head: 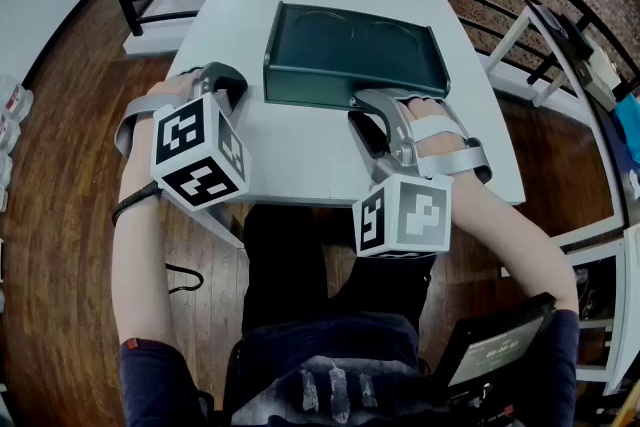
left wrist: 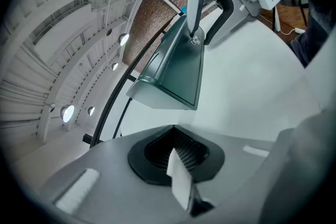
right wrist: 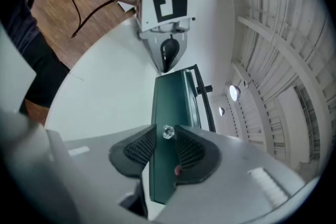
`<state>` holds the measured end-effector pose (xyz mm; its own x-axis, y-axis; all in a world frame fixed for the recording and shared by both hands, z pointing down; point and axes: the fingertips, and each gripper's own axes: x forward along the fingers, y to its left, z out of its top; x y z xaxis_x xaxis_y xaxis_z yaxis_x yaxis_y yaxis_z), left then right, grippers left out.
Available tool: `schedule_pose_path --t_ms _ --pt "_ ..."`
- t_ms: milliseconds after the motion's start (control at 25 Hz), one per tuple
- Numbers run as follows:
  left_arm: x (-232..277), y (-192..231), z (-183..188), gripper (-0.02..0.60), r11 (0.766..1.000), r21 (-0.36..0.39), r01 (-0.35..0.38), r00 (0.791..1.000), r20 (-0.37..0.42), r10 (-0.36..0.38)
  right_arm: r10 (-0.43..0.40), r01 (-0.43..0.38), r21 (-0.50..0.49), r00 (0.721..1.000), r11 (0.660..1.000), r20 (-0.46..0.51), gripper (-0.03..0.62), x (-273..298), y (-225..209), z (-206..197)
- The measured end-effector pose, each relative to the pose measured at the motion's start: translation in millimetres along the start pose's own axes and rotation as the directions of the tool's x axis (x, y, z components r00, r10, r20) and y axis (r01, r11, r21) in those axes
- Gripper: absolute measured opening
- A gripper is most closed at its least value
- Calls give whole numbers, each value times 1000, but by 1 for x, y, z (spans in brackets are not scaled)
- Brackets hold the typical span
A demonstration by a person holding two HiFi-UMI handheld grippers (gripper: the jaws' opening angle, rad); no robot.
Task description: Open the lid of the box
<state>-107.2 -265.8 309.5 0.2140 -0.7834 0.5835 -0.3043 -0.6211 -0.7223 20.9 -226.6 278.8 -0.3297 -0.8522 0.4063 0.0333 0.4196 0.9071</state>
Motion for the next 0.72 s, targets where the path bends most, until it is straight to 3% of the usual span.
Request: schedule_pose_path --t_ms 160,360,560,720 --pt "-1 4 0 17 1000 10 -10 1000 6 10 -51 49 -31 996 998 -69 109 5 -5 -5" --pt "-2 5 0 17 1000 10 -28 1000 12 28 -52 43 -76 991 996 -125 109 8 -3 -1" --pt "-2 6 0 17 1000 13 -21 1000 11 20 -114 92 -157 983 983 -140 71 8 -6 -1" --pt "-1 4 -1 17 1000 10 -7 1000 4 7 -101 82 -137 985 987 -137 69 8 -5 -2"
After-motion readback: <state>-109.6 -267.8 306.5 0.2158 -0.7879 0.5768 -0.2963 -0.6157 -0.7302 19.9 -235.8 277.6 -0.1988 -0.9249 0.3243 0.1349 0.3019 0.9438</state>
